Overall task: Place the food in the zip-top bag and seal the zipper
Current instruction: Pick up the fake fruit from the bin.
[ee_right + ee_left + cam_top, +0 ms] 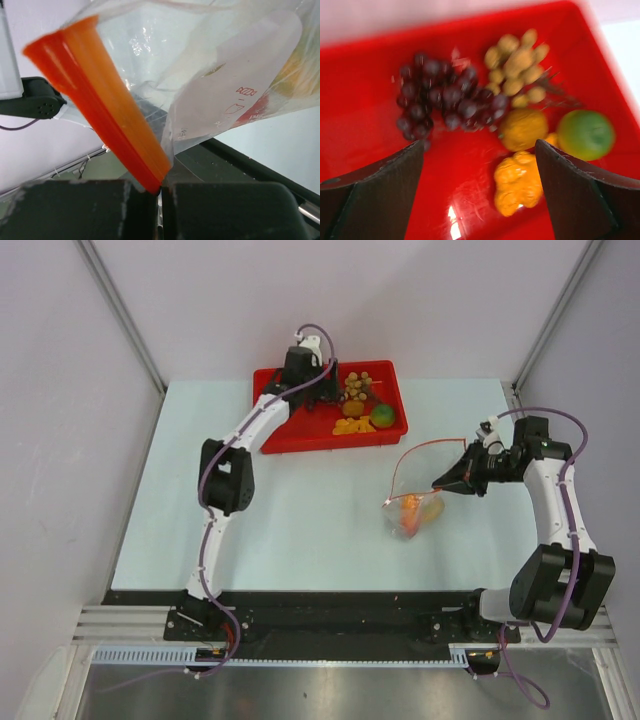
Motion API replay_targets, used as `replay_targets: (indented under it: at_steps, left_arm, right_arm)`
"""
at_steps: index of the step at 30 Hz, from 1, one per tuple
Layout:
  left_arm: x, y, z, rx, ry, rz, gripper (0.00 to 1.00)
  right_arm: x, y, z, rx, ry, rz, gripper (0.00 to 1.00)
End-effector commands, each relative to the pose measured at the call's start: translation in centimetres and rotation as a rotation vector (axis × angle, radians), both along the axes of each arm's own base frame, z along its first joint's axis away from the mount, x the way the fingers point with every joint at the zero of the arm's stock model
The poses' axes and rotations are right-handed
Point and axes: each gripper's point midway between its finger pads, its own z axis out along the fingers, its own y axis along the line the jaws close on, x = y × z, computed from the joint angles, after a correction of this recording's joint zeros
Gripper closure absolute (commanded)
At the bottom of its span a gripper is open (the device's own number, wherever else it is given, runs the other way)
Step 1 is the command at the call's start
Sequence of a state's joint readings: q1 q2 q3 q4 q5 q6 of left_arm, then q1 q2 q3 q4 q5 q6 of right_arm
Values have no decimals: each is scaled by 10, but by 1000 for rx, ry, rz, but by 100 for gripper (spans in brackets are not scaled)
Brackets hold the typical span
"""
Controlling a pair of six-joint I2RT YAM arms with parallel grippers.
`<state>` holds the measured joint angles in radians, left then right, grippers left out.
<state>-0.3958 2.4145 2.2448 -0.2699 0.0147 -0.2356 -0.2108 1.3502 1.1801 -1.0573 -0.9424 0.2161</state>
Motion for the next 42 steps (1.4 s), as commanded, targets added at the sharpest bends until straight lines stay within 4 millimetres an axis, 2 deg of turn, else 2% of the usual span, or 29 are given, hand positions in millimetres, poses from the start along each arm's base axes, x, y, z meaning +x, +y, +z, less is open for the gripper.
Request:
replay_targets:
  at_steps: [1, 6, 7, 8, 9, 15, 20, 22, 23, 26, 27, 29, 30, 31, 34, 35, 36, 37, 38, 39, 42]
  left_arm:
    - [18, -9, 5, -72, -66, 64, 4]
    - [31, -19, -25, -116, -50, 68, 4]
    - [34, -21, -24, -133, -60, 72, 4]
    - [36, -21, -38, -134, -45, 76, 4]
    - [37, -21, -42, -139, -41, 80, 3]
    - [44, -30, -45, -249, -25, 68, 1]
    - [44, -31, -61, -351, 48, 87, 17]
    - [47, -30, -62, -381, 48, 93, 26]
    - [51, -24, -63, -388, 47, 105, 36]
    - [62, -14, -50, -419, -7, 114, 49]
    - [63, -13, -46, -427, -20, 101, 60]
    - [66, -5, -39, -432, -30, 103, 74]
    - [64, -5, -38, -433, -27, 94, 89]
    - [63, -4, -25, -439, -43, 84, 97]
    - [56, -4, -6, -431, -58, 33, 100]
    - [51, -5, 28, -442, -117, 13, 100]
    - [43, -4, 20, -417, -105, -3, 100]
    - [37, -5, 29, -411, -122, -13, 100]
    - [28, -6, 69, -420, -192, -37, 100]
    - [20, -5, 61, -386, -181, -47, 100]
    - [-3, -4, 95, -370, -216, -74, 100]
  right_arm:
    - [7, -1, 0, -7, -13, -7, 100]
    - [8, -2, -4, -4, -1, -11, 100]
    - [9, -3, -5, -8, 0, -16, 100]
    - [9, -4, -5, -10, 0, -17, 100]
    - [10, -4, -5, -8, 2, -18, 100]
    - [14, -9, -5, -11, 3, -33, 100]
    - [19, -14, -5, -17, 4, -46, 100]
    - [20, -15, -5, -20, 5, -49, 100]
    - [21, -16, -6, -21, 7, -51, 100]
    - [22, -17, -7, -23, 9, -53, 100]
    - [22, -17, -7, -24, 8, -55, 100]
    - [23, -17, -7, -24, 9, -56, 100]
    - [23, -17, -7, -23, 10, -57, 100]
    - [24, -17, -8, -22, 8, -56, 100]
    - [24, -17, -7, -19, 7, -54, 100]
    - [24, -16, -7, -17, 8, -55, 100]
    - [23, -16, -6, -16, 2, -50, 100]
    - [23, -16, -6, -15, 0, -50, 100]
    - [23, -15, -5, -14, -3, -46, 100]
    - [23, -14, -4, -14, -7, -43, 100]
    - [23, -12, -1, -16, -21, -31, 100]
